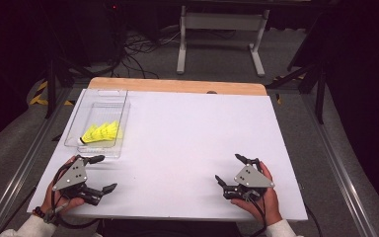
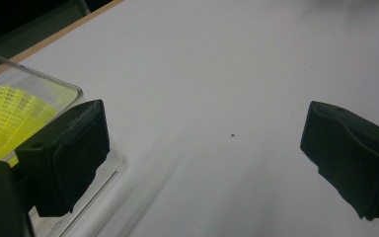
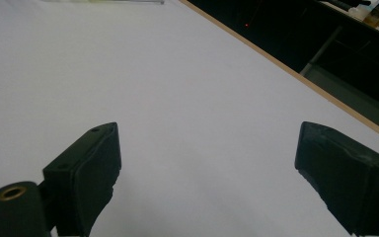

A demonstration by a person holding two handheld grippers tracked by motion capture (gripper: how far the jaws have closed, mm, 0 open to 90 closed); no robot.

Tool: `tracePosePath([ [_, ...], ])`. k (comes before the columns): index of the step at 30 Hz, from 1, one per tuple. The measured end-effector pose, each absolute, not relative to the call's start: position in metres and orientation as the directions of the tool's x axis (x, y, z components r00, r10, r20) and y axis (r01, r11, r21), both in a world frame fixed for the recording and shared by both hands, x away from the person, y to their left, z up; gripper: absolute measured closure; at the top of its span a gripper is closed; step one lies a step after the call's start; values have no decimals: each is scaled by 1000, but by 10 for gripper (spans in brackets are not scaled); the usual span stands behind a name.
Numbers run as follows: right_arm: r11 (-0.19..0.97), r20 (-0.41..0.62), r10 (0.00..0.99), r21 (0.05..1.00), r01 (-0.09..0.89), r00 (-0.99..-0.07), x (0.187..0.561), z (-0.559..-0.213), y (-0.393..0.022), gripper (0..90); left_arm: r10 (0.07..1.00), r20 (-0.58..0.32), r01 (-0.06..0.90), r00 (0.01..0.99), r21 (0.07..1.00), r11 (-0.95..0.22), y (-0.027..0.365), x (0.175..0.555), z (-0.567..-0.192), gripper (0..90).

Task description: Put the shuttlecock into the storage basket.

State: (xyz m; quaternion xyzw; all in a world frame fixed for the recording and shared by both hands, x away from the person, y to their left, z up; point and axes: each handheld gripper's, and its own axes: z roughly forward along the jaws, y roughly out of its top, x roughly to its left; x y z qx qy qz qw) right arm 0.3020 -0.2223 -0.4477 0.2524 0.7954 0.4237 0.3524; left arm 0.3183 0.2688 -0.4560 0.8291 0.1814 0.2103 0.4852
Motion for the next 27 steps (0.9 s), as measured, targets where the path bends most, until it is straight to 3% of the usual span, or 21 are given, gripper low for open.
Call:
tracePosePath([
  [27, 511, -337, 697, 853, 108, -632, 302, -456, -215, 106, 524, 185, 79, 831, 894, -440, 268, 322, -454, 38],
])
